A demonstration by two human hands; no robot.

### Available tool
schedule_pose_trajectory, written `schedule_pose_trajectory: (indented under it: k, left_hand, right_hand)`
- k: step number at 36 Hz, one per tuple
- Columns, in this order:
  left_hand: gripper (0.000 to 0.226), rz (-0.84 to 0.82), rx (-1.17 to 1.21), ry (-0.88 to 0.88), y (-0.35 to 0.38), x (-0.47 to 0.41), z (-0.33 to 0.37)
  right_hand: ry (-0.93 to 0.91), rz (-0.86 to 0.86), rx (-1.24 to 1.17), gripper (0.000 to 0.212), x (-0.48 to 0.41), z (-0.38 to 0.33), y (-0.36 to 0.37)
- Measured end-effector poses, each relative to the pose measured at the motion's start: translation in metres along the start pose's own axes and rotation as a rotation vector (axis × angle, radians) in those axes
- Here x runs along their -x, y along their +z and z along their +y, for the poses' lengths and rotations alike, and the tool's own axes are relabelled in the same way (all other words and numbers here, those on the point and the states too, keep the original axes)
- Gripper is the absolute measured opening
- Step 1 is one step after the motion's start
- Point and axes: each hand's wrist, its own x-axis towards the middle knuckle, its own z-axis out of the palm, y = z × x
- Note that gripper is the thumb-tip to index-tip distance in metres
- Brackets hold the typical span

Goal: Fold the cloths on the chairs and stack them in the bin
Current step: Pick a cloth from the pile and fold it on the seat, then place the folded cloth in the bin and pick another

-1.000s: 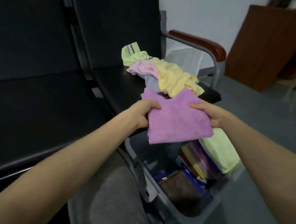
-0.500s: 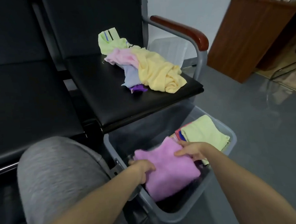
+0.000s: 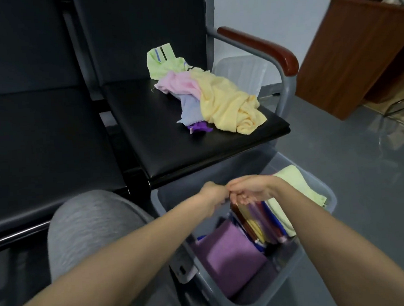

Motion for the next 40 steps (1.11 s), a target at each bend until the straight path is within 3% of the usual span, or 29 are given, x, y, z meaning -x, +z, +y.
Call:
schedule_pose_trajectory:
  k: [3,6,11,15,18,22,25,28,30,32,35,40]
  left_hand:
    - [0.026,0.038,0.050,0.191,-0.016,-0.008,0.030]
    - [0.024,0.074,0.089,0.328,-0.038,-0.016,0.058]
    - [0.019,0.224,-0.012,0.421,-0.074,-0.032,0.087]
    - [0.013,0.379,-0.154,0.475,-0.096,-0.046,0.097]
    - [0.016,0.406,-0.248,0.464,-0.108,-0.057,0.101]
    - [0.025,0.445,-0.363,0.456,-0.117,-0.072,0.107]
    - [0.027,0.458,-0.376,0.457,-0.118,-0.083,0.116]
    - [0.026,0.409,-0.366,0.428,-0.114,-0.092,0.121]
    - [0.025,0.375,-0.384,0.419,-0.112,-0.095,0.120]
    - [0.028,0.351,-0.410,0.426,-0.112,-0.099,0.119]
    - [0.029,0.313,-0.417,0.461,-0.118,-0.099,0.117]
    - [0.036,0.317,-0.366,0.485,-0.129,-0.097,0.118]
  right_hand:
    - [-0.153,0.069,-0.042,0.025,0.006,-0.036,-0.009]
    - [-0.286,0.202,-0.071,0.029,0.007,-0.068,-0.018]
    - [-0.411,0.395,-0.041,0.023,-0.005,-0.111,-0.017]
    - [-0.466,0.717,0.061,0.007,-0.026,-0.135,-0.017]
    - [-0.509,0.902,0.162,0.026,-0.038,-0.139,-0.024]
    - [-0.407,1.135,0.543,0.048,-0.041,-0.144,-0.045]
    - [-0.150,1.028,0.669,0.070,-0.047,-0.149,-0.061]
    - [0.020,0.943,0.746,0.052,-0.058,-0.146,-0.070]
    - [-0.029,1.060,0.777,0.034,-0.065,-0.144,-0.073]
    - [-0.212,1.233,0.561,0.029,-0.071,-0.145,-0.073]
    - [-0.572,1.371,-0.141,0.026,-0.064,-0.165,-0.073]
    - [-0.719,1.364,-0.629,0.034,-0.041,-0.217,-0.082]
